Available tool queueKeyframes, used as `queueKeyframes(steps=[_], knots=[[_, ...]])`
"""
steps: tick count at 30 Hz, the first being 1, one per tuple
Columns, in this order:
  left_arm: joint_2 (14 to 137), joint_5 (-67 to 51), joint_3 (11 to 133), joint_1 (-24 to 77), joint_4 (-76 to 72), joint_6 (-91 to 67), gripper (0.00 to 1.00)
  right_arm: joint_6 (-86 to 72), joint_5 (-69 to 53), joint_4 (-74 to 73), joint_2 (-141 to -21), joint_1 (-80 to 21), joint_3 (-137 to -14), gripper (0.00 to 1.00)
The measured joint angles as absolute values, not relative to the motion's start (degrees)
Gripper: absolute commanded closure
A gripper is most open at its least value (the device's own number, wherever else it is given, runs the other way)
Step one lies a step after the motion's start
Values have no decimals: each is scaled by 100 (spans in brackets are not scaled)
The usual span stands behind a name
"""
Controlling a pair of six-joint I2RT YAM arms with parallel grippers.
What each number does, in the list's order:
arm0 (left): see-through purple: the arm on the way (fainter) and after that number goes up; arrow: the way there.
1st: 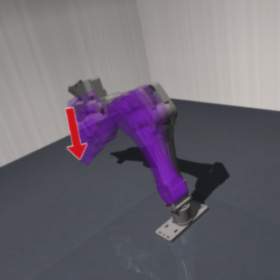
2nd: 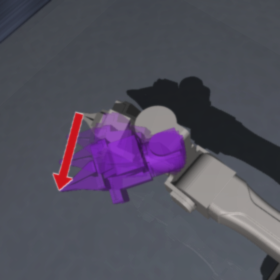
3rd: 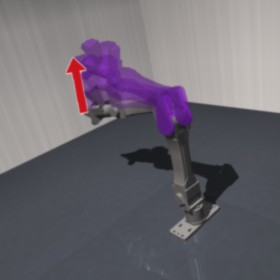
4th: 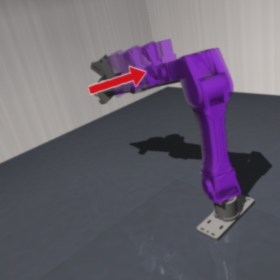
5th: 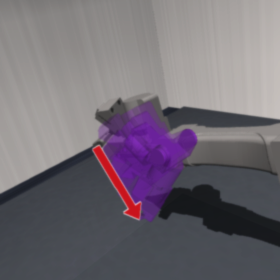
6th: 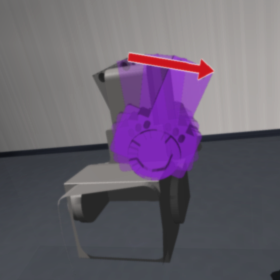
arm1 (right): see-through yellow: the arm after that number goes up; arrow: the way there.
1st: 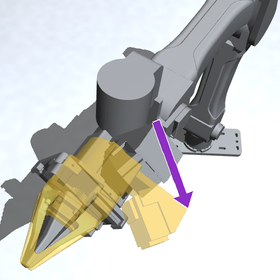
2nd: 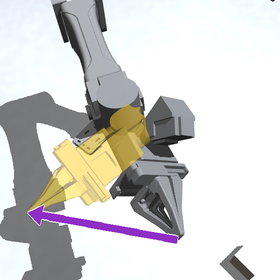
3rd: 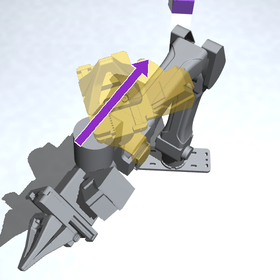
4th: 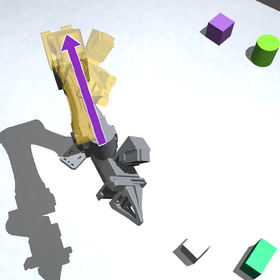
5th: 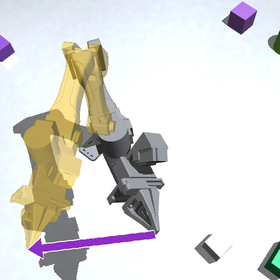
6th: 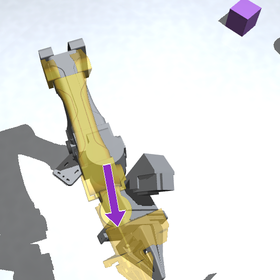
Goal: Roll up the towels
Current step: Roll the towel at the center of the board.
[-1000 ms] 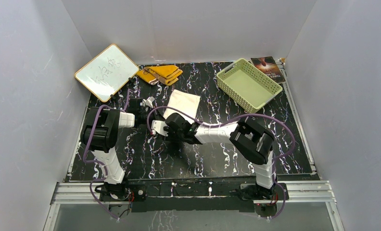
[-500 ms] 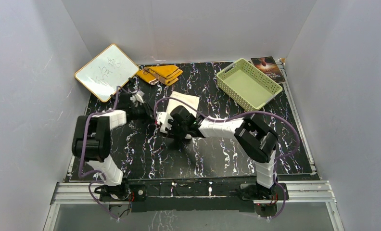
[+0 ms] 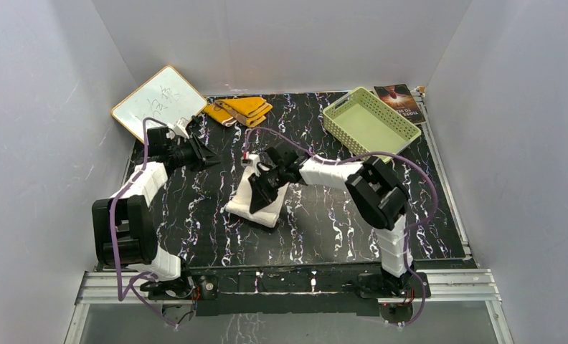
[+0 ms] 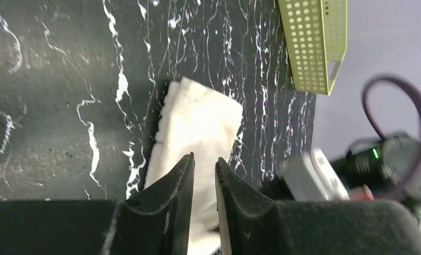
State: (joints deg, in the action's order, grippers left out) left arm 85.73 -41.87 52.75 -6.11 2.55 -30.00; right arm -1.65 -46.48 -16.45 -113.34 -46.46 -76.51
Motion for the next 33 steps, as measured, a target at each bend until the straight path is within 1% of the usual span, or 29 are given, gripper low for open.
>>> queueKeyframes(steps=[3, 6, 11, 13, 19, 22, 25, 29, 33], knots=[[8573, -4407, 5162, -611, 331, -3011, 85, -657, -5242, -1446, -11804, -4283, -7852, 100], [8565, -4613, 5111, -598, 353, -3006, 86, -1153, -5655, -1175, -12217, -4010, -7865, 100], [8431, -4836, 4862, -543, 357, -3006, 88, -1859, -6165, -679, -12779, -3837, -7889, 100], [8377, -4910, 4700, -482, 322, -3055, 88, -2088, -6311, -475, -12866, -3811, -7894, 98], [8331, -4974, 4141, 82, -152, -3472, 88, -2432, -6528, -102, -13082, -3800, -7948, 95], [8333, -4974, 3865, 478, -572, -3824, 91, -2491, -6560, -49, -13100, -3782, -7948, 94], [8379, -4925, 3607, 738, -969, -4117, 91, -2519, -6556, -30, -13100, -3769, -7946, 93], [8722, -4630, 3317, 768, -1345, -4362, 93, -2519, -6552, -27, -13100, -3750, -7946, 91], [9098, -4128, 3124, 766, -1531, -4473, 94, -2477, -6521, -69, -13100, -3747, -7946, 85]])
